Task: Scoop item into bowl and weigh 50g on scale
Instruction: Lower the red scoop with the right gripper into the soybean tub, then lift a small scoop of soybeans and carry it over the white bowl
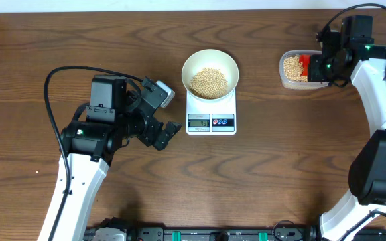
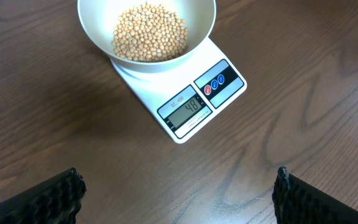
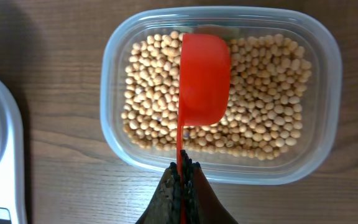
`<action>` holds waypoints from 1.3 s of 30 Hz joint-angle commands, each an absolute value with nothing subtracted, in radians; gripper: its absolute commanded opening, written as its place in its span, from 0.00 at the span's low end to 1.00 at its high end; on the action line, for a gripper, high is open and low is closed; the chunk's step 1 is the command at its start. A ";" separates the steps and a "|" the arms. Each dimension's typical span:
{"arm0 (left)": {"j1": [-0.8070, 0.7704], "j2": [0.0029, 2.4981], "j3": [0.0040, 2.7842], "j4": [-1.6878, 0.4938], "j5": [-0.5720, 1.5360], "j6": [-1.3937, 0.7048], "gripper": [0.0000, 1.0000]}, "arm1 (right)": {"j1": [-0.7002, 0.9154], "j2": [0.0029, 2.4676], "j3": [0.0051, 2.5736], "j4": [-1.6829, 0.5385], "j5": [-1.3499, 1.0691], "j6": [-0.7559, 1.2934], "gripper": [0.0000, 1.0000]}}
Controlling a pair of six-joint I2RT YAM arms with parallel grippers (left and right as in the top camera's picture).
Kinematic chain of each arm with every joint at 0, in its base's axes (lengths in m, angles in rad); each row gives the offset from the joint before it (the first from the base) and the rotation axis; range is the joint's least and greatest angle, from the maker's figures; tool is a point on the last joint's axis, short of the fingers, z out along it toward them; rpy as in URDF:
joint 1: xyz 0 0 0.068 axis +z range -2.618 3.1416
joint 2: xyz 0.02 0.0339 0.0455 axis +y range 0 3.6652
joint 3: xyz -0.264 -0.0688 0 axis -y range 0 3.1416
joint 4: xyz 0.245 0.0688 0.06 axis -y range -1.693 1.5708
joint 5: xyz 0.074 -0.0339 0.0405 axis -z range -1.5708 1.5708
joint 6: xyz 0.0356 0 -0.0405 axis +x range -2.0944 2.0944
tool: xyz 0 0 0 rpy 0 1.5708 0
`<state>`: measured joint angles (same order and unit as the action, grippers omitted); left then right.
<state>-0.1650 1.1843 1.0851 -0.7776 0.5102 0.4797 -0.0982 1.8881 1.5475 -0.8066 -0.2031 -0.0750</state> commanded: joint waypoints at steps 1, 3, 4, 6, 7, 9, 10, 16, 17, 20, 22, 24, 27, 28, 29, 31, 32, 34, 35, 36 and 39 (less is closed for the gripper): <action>-0.167 1.190 1.109 -0.777 0.505 0.497 0.99 | -0.091 1.897 1.549 -0.807 -0.242 -0.060 0.01; -0.167 1.190 1.109 -0.777 0.505 0.497 0.99 | -0.095 1.897 1.549 -0.807 -0.242 -0.060 0.01; -0.167 1.190 1.109 -0.777 0.505 0.497 0.99 | -0.097 1.897 1.549 -0.807 -0.242 -0.060 0.01; -0.167 1.190 1.109 -0.777 0.505 0.497 0.98 | -0.105 1.897 1.549 -0.807 -0.242 -0.060 0.01; -0.167 1.190 1.109 -0.777 0.505 0.497 0.99 | -0.112 1.896 1.549 -0.807 -0.242 -0.060 0.01; -0.167 1.190 1.109 -0.777 0.505 0.497 0.99 | -0.133 1.891 1.551 -0.808 -0.247 -0.060 0.01; -0.167 1.190 1.109 -0.777 0.505 0.497 0.98 | -0.140 1.888 1.551 -0.808 -0.255 -0.060 0.01; -0.167 1.190 1.109 -0.777 0.505 0.497 0.99 | -0.198 1.856 1.551 -0.807 -0.353 -0.060 0.01; -0.167 1.190 1.109 -0.777 0.505 0.497 0.99 | -0.207 1.853 1.551 -0.807 -0.370 -0.060 0.01; -0.167 1.190 1.109 -0.777 0.505 0.497 0.99 | -0.233 1.848 1.551 -0.808 -0.443 -0.060 0.01; -0.167 1.190 1.109 -0.777 0.505 0.497 0.99 | -0.248 1.848 1.551 -0.807 -0.500 -0.061 0.01; -0.167 1.190 1.109 -0.777 0.505 0.497 0.99 | -0.261 1.848 1.551 -0.805 -0.553 -0.066 0.01; -0.167 1.190 1.109 -0.777 0.505 0.497 0.98 | -0.276 1.847 1.551 -0.802 -0.616 -0.068 0.01; -0.167 1.190 1.109 -0.777 0.505 0.497 0.99 | -0.282 1.847 1.551 -0.802 -0.634 -0.068 0.01; -0.167 1.190 1.109 -0.777 0.505 0.497 0.99 | -0.289 1.847 1.551 -0.802 -0.653 -0.068 0.01; -0.167 1.190 1.109 -0.777 0.505 0.497 0.99 | -0.301 1.846 1.551 -0.802 -0.685 -0.068 0.01; -0.167 1.190 1.109 -0.777 0.505 0.497 0.99 | -0.306 1.845 1.551 -0.801 -0.701 -0.068 0.01; -0.167 1.190 1.109 -0.777 0.505 0.497 0.99 | -0.314 1.843 1.551 -0.797 -0.733 -0.068 0.01; -0.167 1.190 1.109 -0.777 0.505 0.497 0.99 | -0.318 1.843 1.551 -0.796 -0.752 -0.068 0.01; -0.167 1.190 1.109 -0.778 0.505 0.497 0.99 | -0.321 1.843 1.551 -0.795 -0.773 -0.068 0.01; -0.167 1.190 1.109 -0.777 0.505 0.497 0.99 | -0.327 1.843 1.551 -0.788 -0.852 -0.068 0.01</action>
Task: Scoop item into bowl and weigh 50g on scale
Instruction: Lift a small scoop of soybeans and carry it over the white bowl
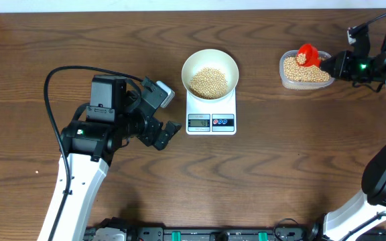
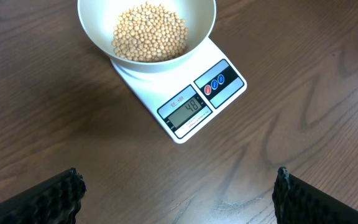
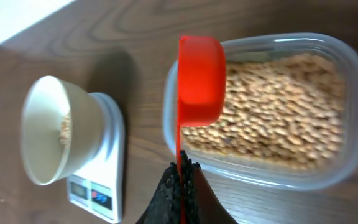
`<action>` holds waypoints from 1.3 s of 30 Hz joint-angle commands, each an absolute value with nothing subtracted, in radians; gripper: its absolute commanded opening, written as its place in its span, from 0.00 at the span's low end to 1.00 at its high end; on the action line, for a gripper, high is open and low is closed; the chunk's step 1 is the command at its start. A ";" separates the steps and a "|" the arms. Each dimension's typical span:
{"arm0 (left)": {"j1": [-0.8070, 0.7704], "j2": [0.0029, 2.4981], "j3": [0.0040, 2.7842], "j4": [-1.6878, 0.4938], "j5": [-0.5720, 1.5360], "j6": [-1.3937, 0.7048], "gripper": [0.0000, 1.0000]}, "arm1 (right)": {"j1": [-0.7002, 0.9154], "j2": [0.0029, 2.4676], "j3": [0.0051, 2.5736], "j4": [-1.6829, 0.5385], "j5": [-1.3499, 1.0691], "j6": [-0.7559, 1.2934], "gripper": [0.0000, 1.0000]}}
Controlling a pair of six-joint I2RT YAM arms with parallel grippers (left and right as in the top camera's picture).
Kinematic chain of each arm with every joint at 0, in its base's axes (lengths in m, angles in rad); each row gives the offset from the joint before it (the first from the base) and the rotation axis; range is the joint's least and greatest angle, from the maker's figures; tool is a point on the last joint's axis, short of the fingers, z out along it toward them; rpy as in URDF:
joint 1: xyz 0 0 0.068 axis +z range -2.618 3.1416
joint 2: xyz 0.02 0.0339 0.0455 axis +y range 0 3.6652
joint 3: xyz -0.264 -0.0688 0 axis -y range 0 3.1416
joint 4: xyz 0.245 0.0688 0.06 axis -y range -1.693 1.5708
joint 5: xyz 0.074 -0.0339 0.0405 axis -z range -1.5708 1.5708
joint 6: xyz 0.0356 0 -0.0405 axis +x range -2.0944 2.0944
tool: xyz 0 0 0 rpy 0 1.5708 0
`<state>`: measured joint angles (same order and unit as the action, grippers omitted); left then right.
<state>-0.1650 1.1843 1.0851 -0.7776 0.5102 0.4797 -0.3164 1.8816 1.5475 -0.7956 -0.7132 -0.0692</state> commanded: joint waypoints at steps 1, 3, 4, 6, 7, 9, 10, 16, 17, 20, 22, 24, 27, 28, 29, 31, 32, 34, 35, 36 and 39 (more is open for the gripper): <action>-0.167 1.190 1.109 -0.777 0.505 0.497 0.99 | -0.327 1.843 1.551 -0.781 -0.875 -0.068 0.01; -0.167 1.190 1.109 -0.777 0.505 0.497 0.99 | -0.327 1.843 1.551 -0.756 -0.936 -0.065 0.01; -0.167 1.190 1.109 -0.777 0.505 0.497 0.99 | -0.326 1.843 1.551 -0.741 -0.965 -0.054 0.01; -0.167 1.190 1.109 -0.777 0.505 0.497 0.99 | -0.322 1.843 1.551 -0.707 -1.011 -0.024 0.01; -0.167 1.190 1.109 -0.777 0.505 0.497 0.99 | -0.314 1.843 1.551 -0.680 -1.034 0.000 0.01; -0.167 1.190 1.109 -0.777 0.505 0.497 0.99 | -0.298 1.843 1.551 -0.651 -1.051 0.025 0.01; -0.167 1.190 1.109 -0.777 0.505 0.497 0.98 | -0.288 1.843 1.551 -0.639 -1.051 0.034 0.01; -0.167 1.190 1.109 -0.777 0.505 0.497 0.99 | -0.199 1.843 1.551 -0.591 -1.050 0.052 0.01; -0.167 1.190 1.109 -0.777 0.505 0.497 0.99 | -0.179 1.843 1.551 -0.582 -1.050 0.052 0.01; -0.167 1.190 1.109 -0.777 0.505 0.497 0.99 | -0.126 1.843 1.551 -0.564 -1.045 0.052 0.01; -0.167 1.190 1.109 -0.777 0.505 0.497 0.99 | -0.091 1.843 1.551 -0.556 -1.029 0.052 0.01; -0.167 1.190 1.109 -0.777 0.505 0.497 0.99 | -0.058 1.843 1.551 -0.556 -1.005 0.051 0.01; -0.167 1.190 1.109 -0.777 0.505 0.497 0.99 | -0.009 1.843 1.551 -0.554 -0.990 0.038 0.01; -0.167 1.190 1.109 -0.777 0.505 0.497 0.98 | 0.006 1.843 1.551 -0.553 -0.983 0.036 0.01; -0.167 1.190 1.109 -0.777 0.505 0.497 0.99 | 0.022 1.843 1.551 -0.552 -0.969 0.035 0.01; -0.167 1.190 1.109 -0.777 0.505 0.497 0.99 | 0.052 1.843 1.551 -0.553 -0.944 0.015 0.01; -0.167 1.190 1.109 -0.777 0.505 0.497 0.99 | 0.065 1.843 1.551 -0.553 -0.940 0.001 0.01; -0.167 1.190 1.109 -0.777 0.505 0.497 0.99 | 0.091 1.843 1.551 -0.549 -0.939 -0.028 0.01; -0.167 1.190 1.109 -0.777 0.505 0.497 0.99 | 0.104 1.843 1.551 -0.548 -0.927 -0.036 0.01; -0.167 1.190 1.109 -0.777 0.505 0.497 0.99 | 0.114 1.843 1.551 -0.548 -0.912 -0.039 0.01; -0.167 1.190 1.109 -0.777 0.505 0.497 0.99 | 0.144 1.843 1.551 -0.549 -0.872 -0.062 0.01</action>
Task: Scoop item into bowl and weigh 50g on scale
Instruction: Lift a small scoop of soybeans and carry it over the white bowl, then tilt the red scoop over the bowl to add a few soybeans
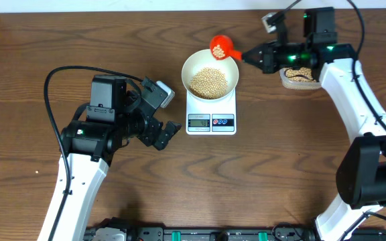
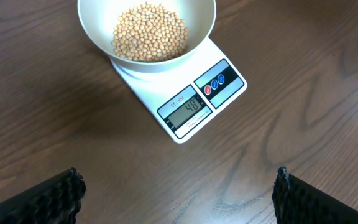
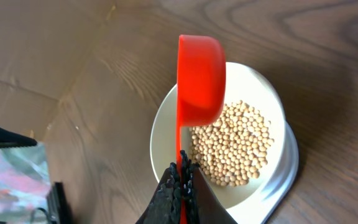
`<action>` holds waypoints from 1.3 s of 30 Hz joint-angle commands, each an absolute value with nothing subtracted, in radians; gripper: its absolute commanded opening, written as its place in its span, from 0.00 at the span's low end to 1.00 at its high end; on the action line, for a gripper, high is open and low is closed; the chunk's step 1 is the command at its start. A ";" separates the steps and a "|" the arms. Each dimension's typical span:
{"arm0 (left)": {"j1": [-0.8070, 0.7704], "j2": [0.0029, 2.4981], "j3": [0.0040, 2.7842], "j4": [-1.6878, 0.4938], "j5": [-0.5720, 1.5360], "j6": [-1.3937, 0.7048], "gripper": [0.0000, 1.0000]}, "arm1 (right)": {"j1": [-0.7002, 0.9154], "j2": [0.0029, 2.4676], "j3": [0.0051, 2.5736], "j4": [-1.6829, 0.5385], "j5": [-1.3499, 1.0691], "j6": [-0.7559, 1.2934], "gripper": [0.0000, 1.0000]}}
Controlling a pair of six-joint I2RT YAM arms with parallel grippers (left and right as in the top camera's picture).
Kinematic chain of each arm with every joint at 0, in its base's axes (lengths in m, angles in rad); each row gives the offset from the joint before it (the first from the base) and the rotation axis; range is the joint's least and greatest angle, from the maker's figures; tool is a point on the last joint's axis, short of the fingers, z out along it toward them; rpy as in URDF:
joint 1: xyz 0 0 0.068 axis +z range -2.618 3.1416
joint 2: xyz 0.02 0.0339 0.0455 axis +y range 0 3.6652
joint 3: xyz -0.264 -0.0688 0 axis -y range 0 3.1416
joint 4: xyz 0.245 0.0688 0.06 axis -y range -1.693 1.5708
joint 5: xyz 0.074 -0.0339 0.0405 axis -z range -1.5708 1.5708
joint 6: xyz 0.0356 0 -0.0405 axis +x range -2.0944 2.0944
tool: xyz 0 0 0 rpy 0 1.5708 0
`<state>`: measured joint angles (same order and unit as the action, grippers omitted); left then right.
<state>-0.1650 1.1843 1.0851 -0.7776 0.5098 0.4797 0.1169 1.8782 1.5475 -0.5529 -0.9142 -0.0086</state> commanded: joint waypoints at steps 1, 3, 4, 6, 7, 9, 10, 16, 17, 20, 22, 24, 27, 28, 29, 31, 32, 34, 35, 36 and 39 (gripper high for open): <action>-0.167 1.190 1.109 -0.777 0.505 0.497 0.98 | 0.151 1.843 1.551 -0.549 -0.868 -0.072 0.01; -0.167 1.190 1.109 -0.778 0.505 0.497 0.99 | 0.167 1.843 1.551 -0.549 -0.860 -0.088 0.01; -0.167 1.190 1.109 -0.777 0.505 0.497 0.99 | 0.173 1.843 1.551 -0.550 -0.848 -0.088 0.01; -0.167 1.190 1.109 -0.777 0.505 0.497 0.98 | 0.180 1.843 1.551 -0.557 -0.823 -0.094 0.01; -0.167 1.190 1.109 -0.778 0.505 0.497 0.99 | 0.184 1.842 1.551 -0.561 -0.813 -0.104 0.01; -0.167 1.190 1.109 -0.777 0.505 0.497 0.99 | 0.187 1.842 1.551 -0.564 -0.813 -0.122 0.01; -0.167 1.190 1.109 -0.778 0.505 0.497 0.99 | 0.189 1.842 1.551 -0.565 -0.813 -0.130 0.01; -0.167 1.190 1.109 -0.777 0.505 0.497 0.99 | 0.192 1.840 1.551 -0.572 -0.770 -0.141 0.01; -0.167 1.190 1.109 -0.777 0.505 0.497 0.99 | 0.192 1.838 1.551 -0.575 -0.763 -0.148 0.01; -0.167 1.190 1.109 -0.777 0.505 0.497 0.98 | 0.194 1.830 1.551 -0.588 -0.737 -0.170 0.01; -0.167 1.190 1.109 -0.777 0.505 0.497 0.98 | 0.200 1.821 1.551 -0.602 -0.700 -0.196 0.01; -0.167 1.190 1.109 -0.777 0.505 0.497 0.99 | 0.209 1.808 1.551 -0.612 -0.659 -0.220 0.01; -0.167 1.190 1.109 -0.777 0.505 0.497 0.98 | 0.225 1.791 1.551 -0.624 -0.605 -0.256 0.01; -0.167 1.190 1.109 -0.777 0.505 0.497 0.99 | 0.232 1.786 1.551 -0.625 -0.588 -0.266 0.01; -0.167 1.190 1.109 -0.777 0.505 0.497 0.99 | 0.239 1.782 1.551 -0.625 -0.575 -0.271 0.01; -0.167 1.190 1.109 -0.778 0.505 0.497 0.99 | 0.250 1.779 1.551 -0.624 -0.552 -0.272 0.01; -0.167 1.190 1.109 -0.777 0.505 0.497 0.99 | 0.254 1.778 1.551 -0.625 -0.548 -0.278 0.01; -0.167 1.190 1.109 -0.777 0.505 0.497 0.99 | 0.259 1.778 1.551 -0.625 -0.548 -0.278 0.01; -0.167 1.190 1.109 -0.777 0.505 0.497 0.99 | 0.262 1.778 1.551 -0.626 -0.548 -0.279 0.01; -0.167 1.190 1.109 -0.777 0.505 0.497 0.99 | 0.263 1.778 1.551 -0.625 -0.548 -0.279 0.01; -0.167 1.190 1.109 -0.777 0.505 0.497 0.98 | 0.264 1.778 1.551 -0.628 -0.548 -0.294 0.01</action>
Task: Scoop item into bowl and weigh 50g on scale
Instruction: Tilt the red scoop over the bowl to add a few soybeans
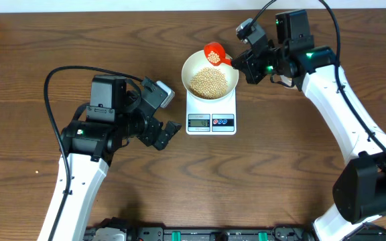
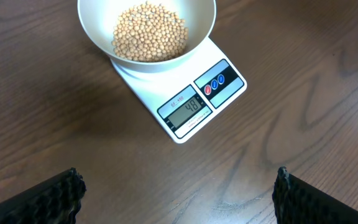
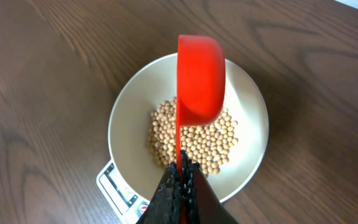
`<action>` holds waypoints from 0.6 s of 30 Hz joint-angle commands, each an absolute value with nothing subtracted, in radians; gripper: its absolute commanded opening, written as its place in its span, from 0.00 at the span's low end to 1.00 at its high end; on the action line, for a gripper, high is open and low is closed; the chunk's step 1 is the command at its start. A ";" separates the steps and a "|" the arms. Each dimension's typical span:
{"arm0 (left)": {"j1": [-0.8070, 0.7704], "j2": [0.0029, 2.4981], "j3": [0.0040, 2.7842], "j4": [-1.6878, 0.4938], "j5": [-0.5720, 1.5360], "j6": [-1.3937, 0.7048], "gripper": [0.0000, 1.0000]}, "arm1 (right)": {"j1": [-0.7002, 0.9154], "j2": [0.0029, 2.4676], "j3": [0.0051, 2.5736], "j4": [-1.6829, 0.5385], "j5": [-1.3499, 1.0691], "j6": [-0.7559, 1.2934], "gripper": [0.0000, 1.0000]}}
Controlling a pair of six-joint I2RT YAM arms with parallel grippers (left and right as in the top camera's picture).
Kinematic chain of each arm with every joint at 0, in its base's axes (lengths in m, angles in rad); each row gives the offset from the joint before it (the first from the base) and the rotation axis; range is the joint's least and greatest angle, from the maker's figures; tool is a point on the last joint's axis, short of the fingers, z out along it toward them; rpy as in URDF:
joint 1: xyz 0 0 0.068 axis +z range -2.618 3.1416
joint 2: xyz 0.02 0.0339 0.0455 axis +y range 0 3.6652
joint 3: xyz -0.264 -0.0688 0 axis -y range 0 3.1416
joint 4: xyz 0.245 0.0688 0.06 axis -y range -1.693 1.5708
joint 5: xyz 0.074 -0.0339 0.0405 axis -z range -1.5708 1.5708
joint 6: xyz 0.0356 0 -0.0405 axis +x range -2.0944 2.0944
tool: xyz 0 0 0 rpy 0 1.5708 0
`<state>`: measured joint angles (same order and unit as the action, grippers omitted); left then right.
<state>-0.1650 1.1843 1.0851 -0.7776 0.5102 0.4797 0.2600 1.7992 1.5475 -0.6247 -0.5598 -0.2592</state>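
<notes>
A cream bowl point(image 1: 228, 79) of soybeans point(image 1: 208, 80) stands on the white scale point(image 1: 211, 111). The scale's display point(image 2: 188, 106) reads 48. My right gripper point(image 1: 238, 62) is shut on the handle of a red scoop point(image 1: 215, 52), which hangs over the bowl's far right part with a few beans in it. In the right wrist view the scoop point(image 3: 201, 78) is seen edge-on above the beans point(image 3: 197, 140), its handle between the gripper's point(image 3: 180, 180) closed jaws. My left gripper point(image 1: 163, 134) stays open and empty left of the scale, its fingers point(image 2: 55, 196) wide apart.
My right arm point(image 1: 313, 67) stretches in from the right over the spot beside the bowl, so the bean container does not show. Bare wooden table point(image 1: 280, 167) lies in front of the scale and to its left.
The scoop has shifted from the bowl's far rim to a spot above its inside, and the right wrist has turned. The display still reads 48. The left arm is unmoved.
My right gripper held the scoop down in the bean container at the right. Then the scoop was raised at the container's left end with beans in it. Then it stood at the bowl's far rim, and now over the bowl. The scale read 48 throughout.
</notes>
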 commanded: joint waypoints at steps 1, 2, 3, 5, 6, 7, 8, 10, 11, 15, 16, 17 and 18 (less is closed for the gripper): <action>-0.167 1.190 1.109 -0.777 0.505 0.497 0.99 | 0.264 1.778 1.551 -0.629 -0.546 -0.302 0.01; -0.167 1.190 1.109 -0.777 0.505 0.497 0.98 | 0.264 1.779 1.551 -0.631 -0.539 -0.305 0.01; -0.167 1.190 1.109 -0.777 0.505 0.497 0.99 | 0.264 1.778 1.551 -0.633 -0.527 -0.311 0.01; -0.167 1.190 1.109 -0.777 0.505 0.497 0.99 | 0.266 1.778 1.551 -0.642 -0.508 -0.338 0.01; -0.167 1.190 1.109 -0.777 0.505 0.497 0.99 | 0.268 1.778 1.551 -0.644 -0.499 -0.346 0.01; -0.167 1.190 1.109 -0.777 0.505 0.497 0.99 | 0.270 1.778 1.551 -0.647 -0.495 -0.359 0.01; -0.167 1.190 1.109 -0.777 0.505 0.497 0.98 | 0.274 1.779 1.551 -0.648 -0.492 -0.375 0.01; -0.167 1.190 1.109 -0.777 0.505 0.497 0.99 | 0.279 1.778 1.551 -0.646 -0.478 -0.376 0.01; -0.167 1.190 1.109 -0.777 0.505 0.497 0.99 | 0.284 1.779 1.551 -0.647 -0.466 -0.383 0.01; -0.167 1.190 1.109 -0.777 0.505 0.497 0.99 | 0.297 1.778 1.551 -0.646 -0.447 -0.412 0.01; -0.167 1.190 1.109 -0.777 0.505 0.497 0.99 | 0.300 1.778 1.551 -0.646 -0.447 -0.421 0.01; -0.167 1.190 1.109 -0.777 0.505 0.497 0.99 | 0.301 1.778 1.551 -0.646 -0.445 -0.421 0.01; -0.167 1.190 1.109 -0.778 0.505 0.497 0.99 | 0.303 1.778 1.551 -0.646 -0.442 -0.421 0.01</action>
<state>-0.1650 1.1843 1.0851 -0.7776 0.5102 0.4797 0.2928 1.7992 1.5475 -0.6468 -0.4568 -0.3859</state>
